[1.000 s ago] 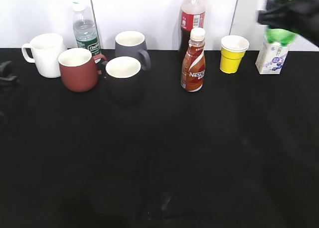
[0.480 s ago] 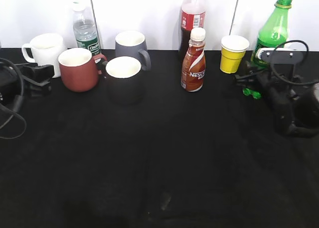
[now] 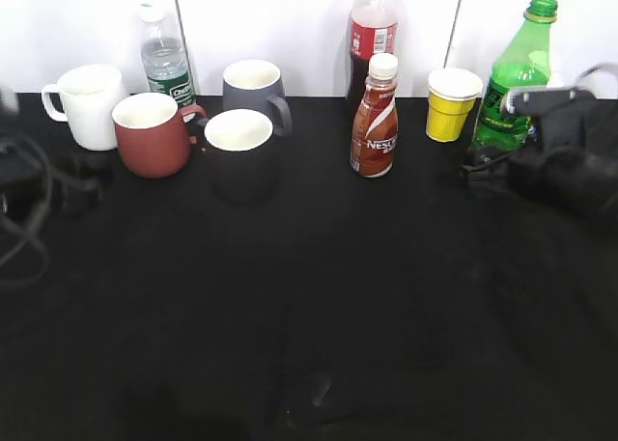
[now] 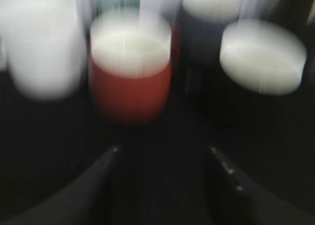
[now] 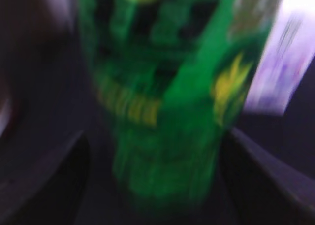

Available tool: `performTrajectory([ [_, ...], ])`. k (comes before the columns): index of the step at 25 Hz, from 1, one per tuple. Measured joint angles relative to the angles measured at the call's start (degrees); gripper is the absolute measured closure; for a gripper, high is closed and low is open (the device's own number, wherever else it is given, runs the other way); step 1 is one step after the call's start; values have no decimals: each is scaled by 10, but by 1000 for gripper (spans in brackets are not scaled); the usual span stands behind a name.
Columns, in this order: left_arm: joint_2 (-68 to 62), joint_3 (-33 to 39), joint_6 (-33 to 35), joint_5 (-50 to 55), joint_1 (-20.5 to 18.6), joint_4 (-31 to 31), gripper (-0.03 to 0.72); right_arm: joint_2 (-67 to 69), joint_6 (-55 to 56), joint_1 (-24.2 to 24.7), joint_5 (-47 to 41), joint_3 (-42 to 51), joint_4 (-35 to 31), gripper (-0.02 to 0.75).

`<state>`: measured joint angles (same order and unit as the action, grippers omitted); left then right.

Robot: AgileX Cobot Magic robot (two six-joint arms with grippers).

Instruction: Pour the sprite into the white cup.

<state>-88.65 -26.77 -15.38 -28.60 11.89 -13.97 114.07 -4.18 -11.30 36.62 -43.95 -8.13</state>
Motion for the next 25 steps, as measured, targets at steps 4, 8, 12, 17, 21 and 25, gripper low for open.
performTrajectory([
  [4,40,-89,-5,454,63,29,256,-157,17,0,-557,-52,-5,149],
  [8,48,-166,22,797,98,96,256,-221,19,0,-810,-65,0,149],
  [12,220,-167,44,962,99,151,256,-395,32,0,-966,-64,32,149],
  [17,646,-170,48,983,100,161,256,-788,83,0,-1001,-32,103,150],
  [21,820,-151,75,987,100,134,256,-977,83,0,-1026,64,123,150],
  [25,832,-58,93,918,100,132,256,-1044,75,0,-996,143,123,150],
])
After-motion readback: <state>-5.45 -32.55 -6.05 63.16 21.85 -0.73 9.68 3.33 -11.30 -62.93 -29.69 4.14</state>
